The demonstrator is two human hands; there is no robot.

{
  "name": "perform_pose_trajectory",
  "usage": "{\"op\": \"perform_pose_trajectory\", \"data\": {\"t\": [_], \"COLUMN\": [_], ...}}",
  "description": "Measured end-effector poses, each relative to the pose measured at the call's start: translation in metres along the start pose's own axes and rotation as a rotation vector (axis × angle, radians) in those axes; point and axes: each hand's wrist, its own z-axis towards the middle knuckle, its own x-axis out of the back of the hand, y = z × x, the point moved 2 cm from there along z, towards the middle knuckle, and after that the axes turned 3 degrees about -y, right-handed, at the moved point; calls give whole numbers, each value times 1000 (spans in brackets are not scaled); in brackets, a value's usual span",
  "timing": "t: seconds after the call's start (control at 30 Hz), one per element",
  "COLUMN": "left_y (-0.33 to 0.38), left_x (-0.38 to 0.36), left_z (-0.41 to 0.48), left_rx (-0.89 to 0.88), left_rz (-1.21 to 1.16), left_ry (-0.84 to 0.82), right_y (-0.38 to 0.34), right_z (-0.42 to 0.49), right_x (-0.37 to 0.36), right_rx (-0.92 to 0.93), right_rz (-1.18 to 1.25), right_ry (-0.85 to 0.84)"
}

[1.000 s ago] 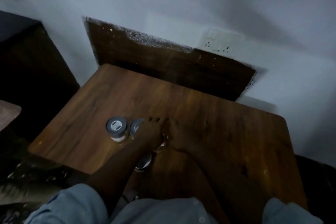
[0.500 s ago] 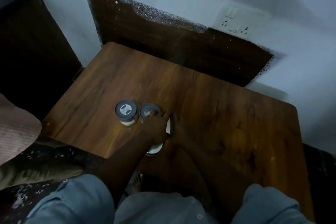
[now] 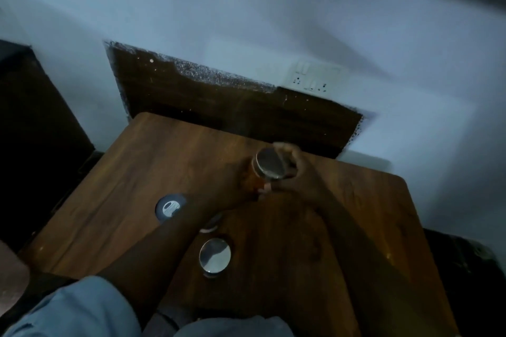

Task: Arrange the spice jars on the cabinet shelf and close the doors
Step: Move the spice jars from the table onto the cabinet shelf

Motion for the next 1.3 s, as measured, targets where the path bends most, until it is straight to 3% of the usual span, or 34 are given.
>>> {"op": "perform_pose_trajectory", "data": {"t": [0.13, 0.2, 0.33, 0.47, 0.6, 0.73, 0.87, 1.0, 1.3], "left_y": [47, 75, 135, 186, 239, 269, 270, 259, 227], "left_x": [40, 60, 104, 145, 185, 217, 242, 257, 255], "left_z": [47, 66, 98, 128, 158, 187, 219, 251, 288], "left_rx": [38, 12, 7, -66, -203, -291, -234, -143, -53], "left_rz": [-105, -132, -8, 190, 324, 226, 177, 280, 405], "left_ry": [197, 375, 758, 1001, 997, 889, 735, 650, 822], "right_y": [-67, -95, -149, -191, -248, -291, -304, -298, -289], "right_z": [9, 13, 22, 36, 51, 72, 109, 137, 161], "right_x": [58, 77, 104, 131, 175, 218, 249, 265, 265], "right_rx": [223, 260, 336, 430, 538, 640, 604, 567, 474], "right_rz": [224, 280, 145, 106, 85, 33, -44, -148, -433], "right_ry": [173, 290, 474, 507, 595, 631, 639, 661, 835]}}
